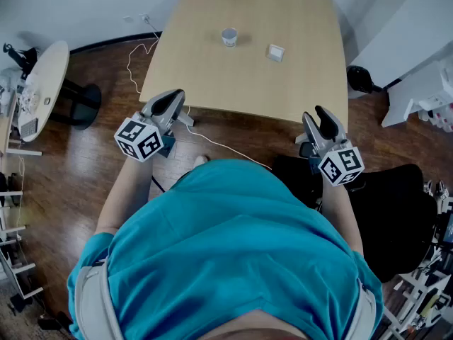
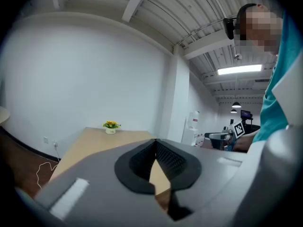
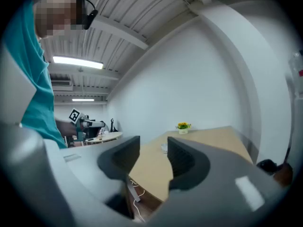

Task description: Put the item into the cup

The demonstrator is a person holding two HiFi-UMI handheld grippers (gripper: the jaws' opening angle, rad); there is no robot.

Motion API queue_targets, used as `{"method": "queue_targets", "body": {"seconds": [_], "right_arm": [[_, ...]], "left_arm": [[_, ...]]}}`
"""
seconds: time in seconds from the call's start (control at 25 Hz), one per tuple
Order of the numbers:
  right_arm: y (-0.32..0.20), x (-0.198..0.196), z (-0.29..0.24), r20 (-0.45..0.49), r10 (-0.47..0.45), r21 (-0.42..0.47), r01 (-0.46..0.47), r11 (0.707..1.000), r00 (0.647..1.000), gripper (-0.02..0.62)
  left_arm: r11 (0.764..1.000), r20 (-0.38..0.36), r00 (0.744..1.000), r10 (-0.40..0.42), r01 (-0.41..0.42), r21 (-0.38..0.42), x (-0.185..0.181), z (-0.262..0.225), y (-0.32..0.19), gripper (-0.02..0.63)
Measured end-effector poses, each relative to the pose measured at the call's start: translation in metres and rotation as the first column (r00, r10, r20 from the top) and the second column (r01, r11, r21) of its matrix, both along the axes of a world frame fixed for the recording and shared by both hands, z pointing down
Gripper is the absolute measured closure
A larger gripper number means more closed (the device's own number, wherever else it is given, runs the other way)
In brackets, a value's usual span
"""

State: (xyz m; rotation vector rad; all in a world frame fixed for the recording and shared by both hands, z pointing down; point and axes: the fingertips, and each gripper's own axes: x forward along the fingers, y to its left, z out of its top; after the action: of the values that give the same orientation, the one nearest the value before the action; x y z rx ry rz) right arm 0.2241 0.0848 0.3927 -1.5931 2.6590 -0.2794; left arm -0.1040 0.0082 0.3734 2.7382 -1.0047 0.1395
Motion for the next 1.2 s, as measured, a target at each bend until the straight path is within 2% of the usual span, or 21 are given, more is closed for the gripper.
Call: {"method": "queue_targets", "body": {"seconds": [0.12,0.28,0.4,0.48,0.64,0.72,0.8,0.96,1.12,1.2], "right_arm": [[-0.036,-0.010,0.008,-0.011,0.003,-0.020,-0.004,1.000,1.000,0.407],[-0.108,-0.039,0.018,-0.021,0.028,-0.062,-0.029,0.998,0.999,0.379],[-0.167,-0.052,0.033,-0.027,0.089,-0.131,-0.091,0.987,0.996,0.347],[-0.201,-0.049,0.046,-0.022,0.153,-0.198,-0.154,0.968,0.988,0.332],[-0.258,-0.025,0.079,-0.020,0.267,-0.323,-0.258,0.911,0.964,0.318],[-0.289,-0.007,0.099,0.004,0.326,-0.379,-0.300,0.876,0.946,0.318],[-0.308,0.011,0.126,-0.011,0.364,-0.447,-0.330,0.831,0.931,0.318],[-0.340,0.035,0.189,-0.127,0.323,-0.560,-0.337,0.757,0.938,0.318],[-0.352,0.033,0.259,-0.173,0.233,-0.665,-0.288,0.690,0.957,0.318],[-0.355,0.031,0.281,-0.202,0.211,-0.696,-0.292,0.656,0.956,0.309]], "left_arm": [[1.000,-0.007,1.000,0.016,-0.016,0.000,-0.011,0.000,-0.028,0.601],[1.000,-0.040,0.999,0.029,-0.029,-0.006,-0.047,0.011,-0.093,0.601],[0.997,-0.041,0.997,0.070,-0.071,-0.029,-0.072,0.032,-0.149,0.601],[0.991,-0.036,0.994,0.107,-0.110,-0.072,-0.078,0.048,-0.186,0.601],[0.967,-0.001,0.975,0.223,-0.222,-0.126,-0.062,0.073,-0.232,0.601],[0.962,0.006,0.971,0.239,-0.236,-0.137,-0.051,0.080,-0.252,0.601],[0.959,0.004,0.970,0.242,-0.239,-0.151,-0.040,0.083,-0.264,0.601],[0.962,0.015,0.976,0.219,-0.213,-0.168,-0.011,0.089,-0.290,0.601],[0.969,0.044,0.989,0.144,-0.132,-0.207,0.011,0.108,-0.303,0.601],[0.968,0.044,0.992,0.121,-0.108,-0.228,0.018,0.114,-0.300,0.601]]}}
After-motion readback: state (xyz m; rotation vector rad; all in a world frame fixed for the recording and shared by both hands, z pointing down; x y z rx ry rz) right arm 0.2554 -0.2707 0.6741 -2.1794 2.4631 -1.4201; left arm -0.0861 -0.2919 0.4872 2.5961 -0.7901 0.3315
